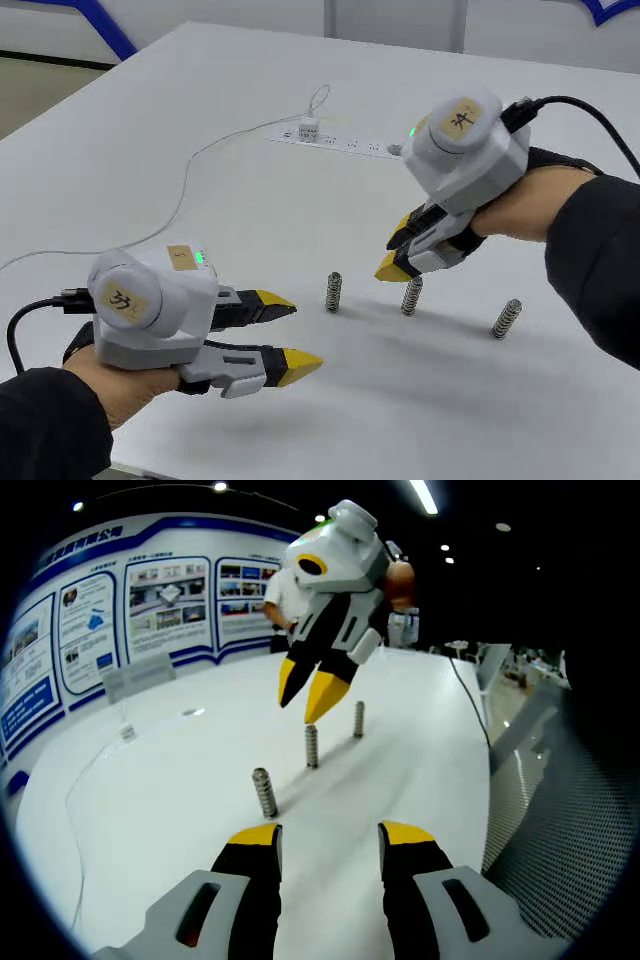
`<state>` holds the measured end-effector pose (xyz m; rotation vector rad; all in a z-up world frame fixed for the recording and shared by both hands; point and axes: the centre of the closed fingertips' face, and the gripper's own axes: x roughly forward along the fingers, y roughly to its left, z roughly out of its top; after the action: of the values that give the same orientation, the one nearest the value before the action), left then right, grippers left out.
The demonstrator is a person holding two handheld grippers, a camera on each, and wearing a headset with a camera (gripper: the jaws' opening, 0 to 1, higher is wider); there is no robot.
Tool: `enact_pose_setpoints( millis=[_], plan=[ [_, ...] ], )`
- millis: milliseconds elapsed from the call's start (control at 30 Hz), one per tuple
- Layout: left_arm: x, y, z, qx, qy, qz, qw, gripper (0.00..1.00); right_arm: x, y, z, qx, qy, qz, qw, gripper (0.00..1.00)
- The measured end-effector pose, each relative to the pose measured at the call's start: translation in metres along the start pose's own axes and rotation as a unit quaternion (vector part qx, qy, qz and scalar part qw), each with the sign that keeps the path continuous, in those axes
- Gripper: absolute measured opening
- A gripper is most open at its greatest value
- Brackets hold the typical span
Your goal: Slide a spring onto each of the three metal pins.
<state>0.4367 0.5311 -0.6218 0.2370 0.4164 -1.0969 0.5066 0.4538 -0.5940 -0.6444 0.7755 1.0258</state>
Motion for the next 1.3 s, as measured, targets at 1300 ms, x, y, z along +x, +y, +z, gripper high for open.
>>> enact_pose_setpoints(
  millis=[1300],
  plan=[
    [0.001,-0.002,0.001,-0.001,-0.001,-0.001,1.0000,0.42,-0.072,0.000,-0.108,0.115,-0.176,-0.122,0.9699,0.48]
  ],
)
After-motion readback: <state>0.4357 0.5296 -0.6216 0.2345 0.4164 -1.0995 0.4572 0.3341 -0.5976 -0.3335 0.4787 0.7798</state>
